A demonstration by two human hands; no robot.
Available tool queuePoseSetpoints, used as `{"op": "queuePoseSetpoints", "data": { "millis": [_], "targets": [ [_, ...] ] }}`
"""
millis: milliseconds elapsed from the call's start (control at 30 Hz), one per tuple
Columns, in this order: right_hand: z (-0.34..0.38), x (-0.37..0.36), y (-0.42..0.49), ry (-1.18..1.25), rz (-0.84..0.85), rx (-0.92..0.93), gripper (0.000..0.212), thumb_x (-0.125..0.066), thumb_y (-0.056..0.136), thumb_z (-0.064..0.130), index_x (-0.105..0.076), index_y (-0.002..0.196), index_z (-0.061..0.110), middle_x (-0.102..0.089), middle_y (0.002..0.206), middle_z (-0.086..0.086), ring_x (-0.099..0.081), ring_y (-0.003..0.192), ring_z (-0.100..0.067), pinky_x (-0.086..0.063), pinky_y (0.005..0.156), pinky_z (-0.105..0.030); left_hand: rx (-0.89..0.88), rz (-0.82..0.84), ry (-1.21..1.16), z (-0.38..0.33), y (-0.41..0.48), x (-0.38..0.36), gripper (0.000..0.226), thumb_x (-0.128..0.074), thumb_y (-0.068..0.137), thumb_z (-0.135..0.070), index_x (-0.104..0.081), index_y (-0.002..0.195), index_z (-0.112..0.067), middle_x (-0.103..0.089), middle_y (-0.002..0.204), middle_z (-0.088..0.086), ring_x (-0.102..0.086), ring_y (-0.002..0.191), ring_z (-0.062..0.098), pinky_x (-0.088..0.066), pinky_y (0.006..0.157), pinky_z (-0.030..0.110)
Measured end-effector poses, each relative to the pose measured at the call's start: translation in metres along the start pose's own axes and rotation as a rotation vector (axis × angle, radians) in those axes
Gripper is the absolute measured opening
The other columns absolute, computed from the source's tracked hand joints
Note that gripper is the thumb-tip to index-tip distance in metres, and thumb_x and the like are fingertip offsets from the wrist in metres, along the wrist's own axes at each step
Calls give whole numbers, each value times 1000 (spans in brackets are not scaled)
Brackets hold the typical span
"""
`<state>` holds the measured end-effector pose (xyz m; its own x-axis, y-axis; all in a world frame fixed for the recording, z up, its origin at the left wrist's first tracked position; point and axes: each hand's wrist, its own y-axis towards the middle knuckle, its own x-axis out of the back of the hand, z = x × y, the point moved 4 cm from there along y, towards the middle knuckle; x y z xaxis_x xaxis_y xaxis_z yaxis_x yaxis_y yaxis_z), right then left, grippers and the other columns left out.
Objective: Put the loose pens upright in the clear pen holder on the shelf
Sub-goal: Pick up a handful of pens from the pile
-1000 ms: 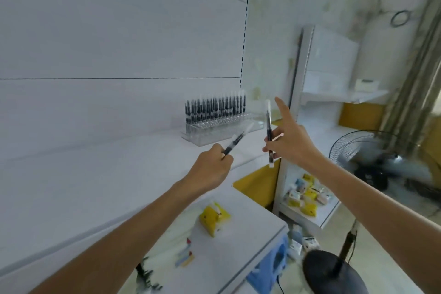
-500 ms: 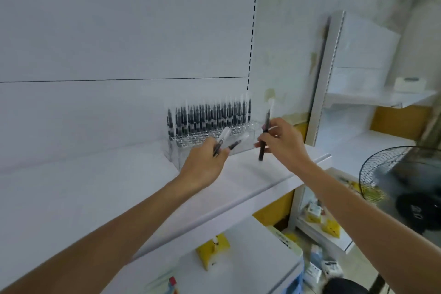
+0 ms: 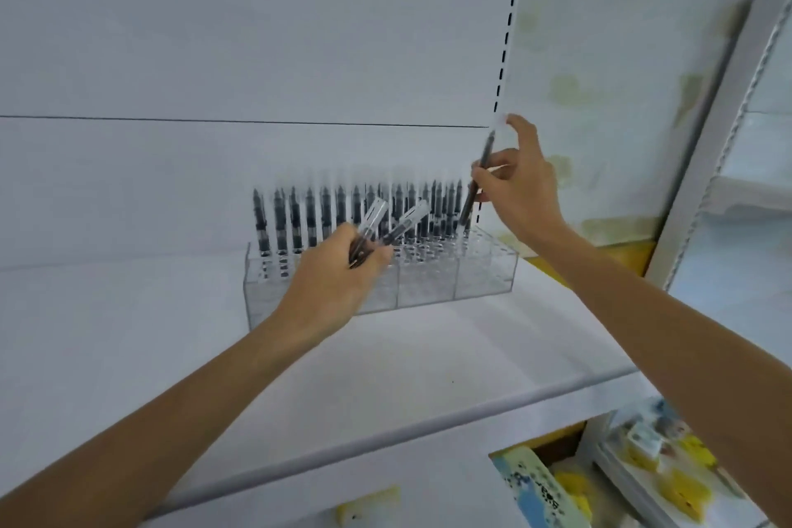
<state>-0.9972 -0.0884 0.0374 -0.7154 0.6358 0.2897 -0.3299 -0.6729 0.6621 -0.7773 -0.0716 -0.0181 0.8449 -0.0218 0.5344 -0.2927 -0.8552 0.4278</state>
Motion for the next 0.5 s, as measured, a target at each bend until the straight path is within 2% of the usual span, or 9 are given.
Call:
{"op": "queuePoseSetpoints", "data": {
  "millis": [67,133,267,433,500],
  "targets": [
    [-9,0,10,33,19,54,73,-61,86,1,-25,145,26,-66,91,-7,-68,72,-22,-59,69,-42,12,-40,20,-4,2,-11,24,-51,94,-31,-42,73,-22,-42,64,-4,-37,52,9,-33,44,8],
    [-16,0,16,32,40,109,78,-61,86,0,-21,147,29,-65,89,-4,-67,69,-20,-59,69,-39,34,-75,32,-7,2,-21,24,-51,94,-31,-43,73,-21,-43,64,-2,-38,54,11,-34,48,13],
    [-24,-2,24,-7,108,219,72,-59,87,1,-25,146,27,-62,90,-2,-64,65,-14,-56,67,-28,115,-116,37,-11,-3,-34,23,-49,94,-30,-46,74,-18,-54,75,9,-46,62,16,-36,57,24],
    [-38,-10,25,-38,171,272,68,-57,90,6,-24,145,27,-59,92,-1,-58,64,-3,-43,60,-8,163,-170,38,-14,-8,-41,27,-46,95,-29,-48,78,-9,-51,74,10,-42,58,15,-34,55,22],
    [-41,-9,26,-33,157,285,68,-58,90,7,-23,145,26,-58,93,-1,-58,66,-3,-40,59,-5,170,-180,54,-14,-10,-44,26,-46,95,-29,-46,76,-11,-50,72,8,-42,58,15,-34,55,21]
  ]
}}
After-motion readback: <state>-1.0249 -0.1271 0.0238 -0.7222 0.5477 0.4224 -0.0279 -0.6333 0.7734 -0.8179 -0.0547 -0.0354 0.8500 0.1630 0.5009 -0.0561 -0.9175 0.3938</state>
